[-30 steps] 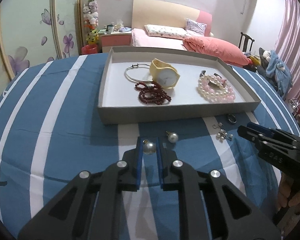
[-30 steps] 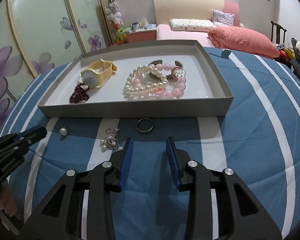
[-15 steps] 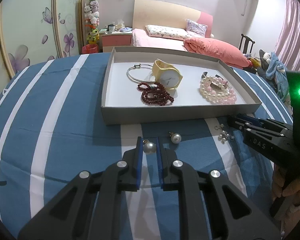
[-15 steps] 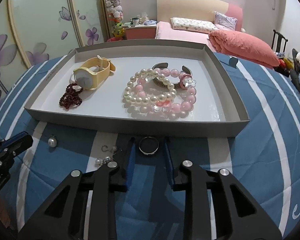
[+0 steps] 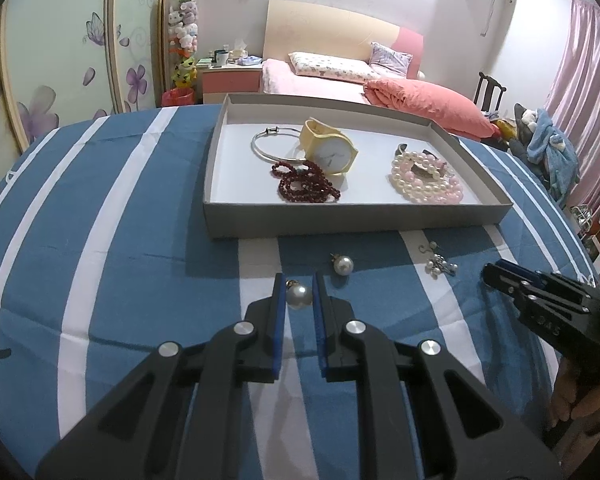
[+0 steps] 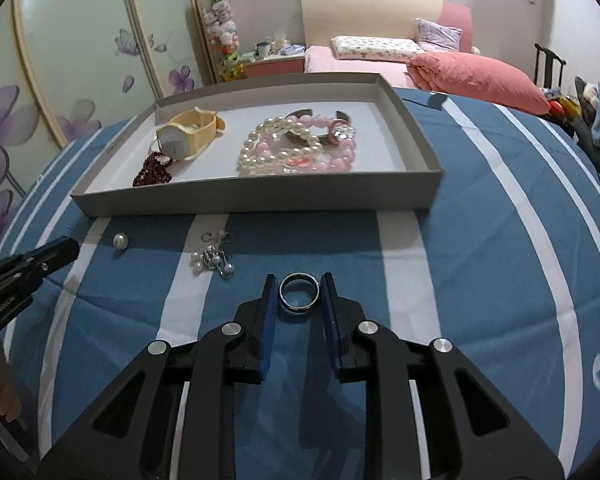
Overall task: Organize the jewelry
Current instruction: 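Grasp the silver ring with the right tool while the left tool lifts the pearl earring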
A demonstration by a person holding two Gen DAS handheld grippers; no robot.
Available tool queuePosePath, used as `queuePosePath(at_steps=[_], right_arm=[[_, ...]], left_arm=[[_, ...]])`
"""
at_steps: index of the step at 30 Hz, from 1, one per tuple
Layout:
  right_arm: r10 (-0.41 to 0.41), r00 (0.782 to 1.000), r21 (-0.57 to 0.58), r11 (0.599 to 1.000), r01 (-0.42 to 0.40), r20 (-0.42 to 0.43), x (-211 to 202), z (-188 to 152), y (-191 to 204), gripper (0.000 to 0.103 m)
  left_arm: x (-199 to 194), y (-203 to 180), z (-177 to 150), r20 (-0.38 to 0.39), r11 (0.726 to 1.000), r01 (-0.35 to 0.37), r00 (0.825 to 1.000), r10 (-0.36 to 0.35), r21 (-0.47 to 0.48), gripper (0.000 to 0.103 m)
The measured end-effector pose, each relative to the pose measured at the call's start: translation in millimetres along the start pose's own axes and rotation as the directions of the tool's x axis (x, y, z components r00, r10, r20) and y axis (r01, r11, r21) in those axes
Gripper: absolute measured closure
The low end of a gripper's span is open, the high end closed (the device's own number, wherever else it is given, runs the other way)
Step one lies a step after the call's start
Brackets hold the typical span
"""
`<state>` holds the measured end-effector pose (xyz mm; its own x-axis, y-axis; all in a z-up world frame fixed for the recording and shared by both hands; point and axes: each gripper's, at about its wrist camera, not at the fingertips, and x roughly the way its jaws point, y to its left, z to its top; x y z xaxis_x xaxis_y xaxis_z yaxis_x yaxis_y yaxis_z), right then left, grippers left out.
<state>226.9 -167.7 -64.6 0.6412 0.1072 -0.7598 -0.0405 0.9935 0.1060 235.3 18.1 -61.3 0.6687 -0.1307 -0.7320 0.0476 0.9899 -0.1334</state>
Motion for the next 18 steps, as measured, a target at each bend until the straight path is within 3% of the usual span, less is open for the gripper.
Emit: queuePosePath(at_steps=[18], right_arm=[[-0.020, 0.985, -0.004, 1.000, 0.021, 0.173, -31.0, -5.1, 2.7, 0.080]], left_arm=[[-9.2, -18.4, -7.1, 0.021, 0.999, 0.023, 1.000, -0.023, 0.024, 0.089]])
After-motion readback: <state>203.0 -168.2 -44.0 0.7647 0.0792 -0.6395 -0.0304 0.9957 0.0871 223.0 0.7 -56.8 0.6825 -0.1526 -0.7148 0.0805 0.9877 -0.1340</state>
